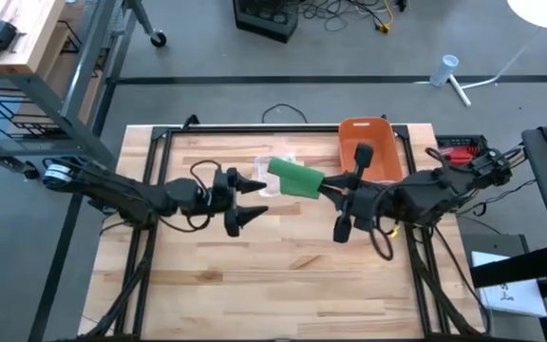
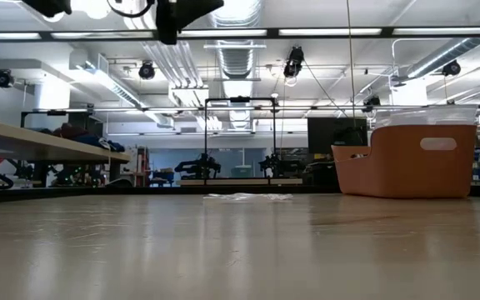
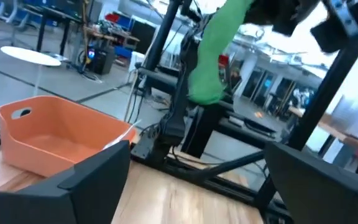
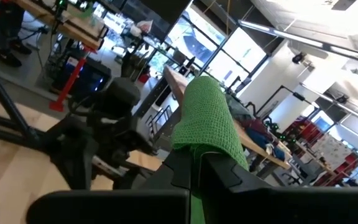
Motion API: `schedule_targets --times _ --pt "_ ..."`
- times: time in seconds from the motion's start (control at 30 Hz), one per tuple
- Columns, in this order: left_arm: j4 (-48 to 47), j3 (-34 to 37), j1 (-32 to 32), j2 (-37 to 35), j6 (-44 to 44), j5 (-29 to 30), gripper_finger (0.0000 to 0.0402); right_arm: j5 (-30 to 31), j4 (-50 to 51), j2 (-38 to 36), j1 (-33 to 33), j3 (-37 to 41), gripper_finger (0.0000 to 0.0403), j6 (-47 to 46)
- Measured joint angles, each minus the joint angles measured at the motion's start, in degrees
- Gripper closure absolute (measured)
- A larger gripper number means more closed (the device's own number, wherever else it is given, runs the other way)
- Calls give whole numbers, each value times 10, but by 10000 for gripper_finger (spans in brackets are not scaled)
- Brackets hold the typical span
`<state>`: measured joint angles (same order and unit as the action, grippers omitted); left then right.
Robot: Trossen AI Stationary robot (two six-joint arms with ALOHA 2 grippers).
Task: Roll bandage
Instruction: Roll the green bandage
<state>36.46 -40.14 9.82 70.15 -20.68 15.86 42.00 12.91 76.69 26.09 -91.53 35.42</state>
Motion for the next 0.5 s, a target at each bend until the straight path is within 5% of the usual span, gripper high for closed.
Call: schedule_targets --times 0.5 --pt "11 -29 -25 26 -25 14 15 -5 6 26 -2 0 400 -7"
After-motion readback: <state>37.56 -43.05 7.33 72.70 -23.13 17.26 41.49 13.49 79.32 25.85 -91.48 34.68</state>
